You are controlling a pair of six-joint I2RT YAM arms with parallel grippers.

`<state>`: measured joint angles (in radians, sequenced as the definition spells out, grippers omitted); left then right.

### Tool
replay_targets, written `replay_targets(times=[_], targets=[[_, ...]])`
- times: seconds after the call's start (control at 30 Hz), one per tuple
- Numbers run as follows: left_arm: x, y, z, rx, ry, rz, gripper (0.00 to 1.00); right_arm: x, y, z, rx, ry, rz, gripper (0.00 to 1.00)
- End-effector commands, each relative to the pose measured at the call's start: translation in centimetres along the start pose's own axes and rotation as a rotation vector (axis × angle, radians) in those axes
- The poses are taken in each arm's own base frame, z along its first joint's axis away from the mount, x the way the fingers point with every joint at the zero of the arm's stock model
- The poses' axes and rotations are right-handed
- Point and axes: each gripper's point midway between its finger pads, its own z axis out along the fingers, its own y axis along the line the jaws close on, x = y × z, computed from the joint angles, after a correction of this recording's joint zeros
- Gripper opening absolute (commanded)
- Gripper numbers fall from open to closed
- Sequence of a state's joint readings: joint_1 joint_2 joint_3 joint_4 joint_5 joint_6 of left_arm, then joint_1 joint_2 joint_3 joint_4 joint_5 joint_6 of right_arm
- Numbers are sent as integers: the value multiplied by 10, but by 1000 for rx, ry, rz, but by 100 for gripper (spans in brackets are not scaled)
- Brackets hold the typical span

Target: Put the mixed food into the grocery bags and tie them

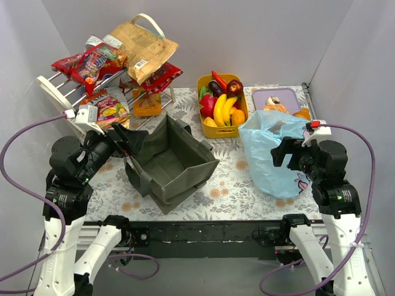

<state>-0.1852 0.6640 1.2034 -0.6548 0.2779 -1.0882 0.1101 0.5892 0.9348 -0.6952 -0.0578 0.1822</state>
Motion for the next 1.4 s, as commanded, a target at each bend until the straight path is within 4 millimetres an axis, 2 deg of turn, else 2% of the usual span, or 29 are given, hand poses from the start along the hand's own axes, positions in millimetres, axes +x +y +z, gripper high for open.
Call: replay_targets(times=[0.0, 0.07, 0.1, 0.17, 0.2, 0.3, 0.4, 0.53, 0.57, 0.7, 0.73, 0.77, 0.83, 0.87, 0.9, 0.93, 0.97, 1.03, 1.07, 1.13, 1.17, 1.23, 1.27, 1.37], targets=[[5, 4, 6, -21, 18, -68, 98, -26, 15, -11, -61, -58, -20, 99], [6, 9, 7, -43, 9, -83, 98, -32, 17, -13, -69, -77, -32, 98], [15, 12, 9, -41, 28, -86, 98, -37, 20, -16, -88, -92, -43, 98], [16, 6, 9, 8, 12, -59, 98, -46, 25, -20, -113, -133, -73, 98], [24, 9, 12, 14, 27, -62, 98, -50, 30, -22, -135, -146, -82, 98], [26, 11, 20, 14, 30, -78, 98, -59, 32, -19, -147, -174, -94, 97], [23, 26, 29, -71, 42, -91, 98, -63, 35, -9, -165, -144, -96, 95], [7, 45, 23, -208, 21, -36, 98, -70, 43, 6, -208, -107, -106, 91], [0, 57, 19, -281, -4, -13, 98, -70, 45, 15, -225, -83, -99, 90], [-10, 80, -3, -456, -26, 7, 98, -81, 78, 29, -365, -60, -97, 85], [-4, 82, -7, -475, 2, 3, 98, -87, 85, 33, -378, -74, -110, 85], [-5, 81, -10, -477, 2, 0, 98, -92, 104, 35, -422, -69, -134, 85], [7, 80, -15, -480, 57, -27, 98, -99, 118, 39, -429, -71, -160, 86], [11, 80, -17, -483, 76, -36, 98, -94, 139, 44, -478, -40, -180, 86], [16, 78, -21, -487, 111, -45, 98, -100, 151, 42, -498, -54, -193, 86], [20, 79, -23, -490, 130, -48, 98, -98, 162, 42, -519, -49, -205, 87], [23, 80, -25, -499, 147, -51, 98, -89, 187, 42, -574, -30, -235, 87], [37, 80, -26, -501, 199, -74, 98, -87, 205, 45, -578, -36, -259, 87], [43, 79, -26, -490, 216, -84, 98, -75, 224, 47, -613, -4, -282, 87], [59, 77, -25, -460, 262, -115, 98, -73, 240, 48, -640, -5, -295, 87], [63, 77, -24, -458, 271, -122, 98, -62, 252, 52, -659, 20, -313, 87], [78, 78, -19, -436, 303, -144, 98, -57, 261, 56, -654, 26, -334, 87], [84, 74, -17, -407, 317, -160, 98, -46, 268, 62, -655, 53, -350, 87], [94, 72, -9, -367, 324, -189, 98, -30, 278, 71, -657, 90, -379, 87]])
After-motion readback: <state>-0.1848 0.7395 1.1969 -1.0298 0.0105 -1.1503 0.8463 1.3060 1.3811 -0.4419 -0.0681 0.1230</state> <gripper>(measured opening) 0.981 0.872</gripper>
